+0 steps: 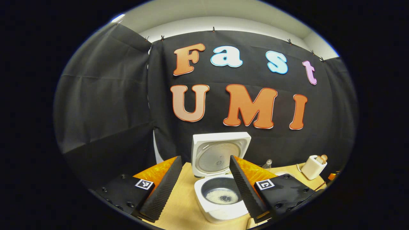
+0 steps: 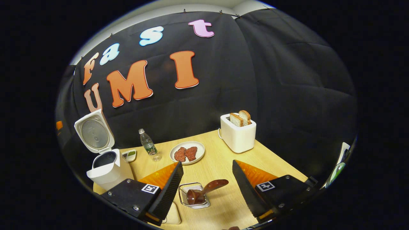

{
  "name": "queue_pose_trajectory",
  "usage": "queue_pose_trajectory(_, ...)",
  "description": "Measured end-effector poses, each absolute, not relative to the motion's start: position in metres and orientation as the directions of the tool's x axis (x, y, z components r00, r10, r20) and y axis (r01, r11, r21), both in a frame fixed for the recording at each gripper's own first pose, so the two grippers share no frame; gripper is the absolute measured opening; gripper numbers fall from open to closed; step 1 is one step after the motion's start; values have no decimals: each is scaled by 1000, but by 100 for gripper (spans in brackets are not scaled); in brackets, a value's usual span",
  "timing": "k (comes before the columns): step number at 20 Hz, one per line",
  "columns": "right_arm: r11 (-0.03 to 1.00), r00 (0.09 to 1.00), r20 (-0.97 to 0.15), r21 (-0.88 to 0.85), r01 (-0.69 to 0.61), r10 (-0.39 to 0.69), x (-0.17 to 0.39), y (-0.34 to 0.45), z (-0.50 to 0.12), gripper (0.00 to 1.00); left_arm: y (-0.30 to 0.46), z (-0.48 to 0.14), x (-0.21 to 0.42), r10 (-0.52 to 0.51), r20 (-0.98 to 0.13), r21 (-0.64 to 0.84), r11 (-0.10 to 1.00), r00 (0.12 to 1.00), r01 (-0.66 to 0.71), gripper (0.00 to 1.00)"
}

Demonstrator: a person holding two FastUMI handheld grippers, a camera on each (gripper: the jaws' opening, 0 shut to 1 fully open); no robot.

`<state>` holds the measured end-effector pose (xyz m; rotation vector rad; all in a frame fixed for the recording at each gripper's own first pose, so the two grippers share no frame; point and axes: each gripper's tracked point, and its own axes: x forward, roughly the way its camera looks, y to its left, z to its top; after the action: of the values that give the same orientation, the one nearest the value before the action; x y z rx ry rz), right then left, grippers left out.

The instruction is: Close the left gripper, press the button to open the rice cooker; take a wooden spoon from the chopstick holder with the right hand, scoop a spoonful of rice and pour it into the rice cooker, then put the wooden spoon back into the chopstick holder.

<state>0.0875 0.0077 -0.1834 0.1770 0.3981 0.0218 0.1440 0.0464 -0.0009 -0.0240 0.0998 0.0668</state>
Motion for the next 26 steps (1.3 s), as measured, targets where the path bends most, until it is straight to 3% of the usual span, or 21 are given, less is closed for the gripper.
queue_pose_trajectory(3,985,920,-386,175,4,65,84,11,-179,95,36,33,178,54,-45,4,999,998,-54,100)
queue_pose_trajectory(13,991,912,-411,128,46,11,81,-6,-177,95,8,53,309,41,-25,36,999,999,-40,100)
queue_pose_trajectory(20,991,909,-415,113,67,-14,83,-11,-171,95,16,-4,390,53,-139,41,998,989,-48,100)
queue_pose_trajectory(26,991,906,-423,114,71,-16,90,-8,-171,95,22,-42,411,66,-215,20,998,974,-63,100)
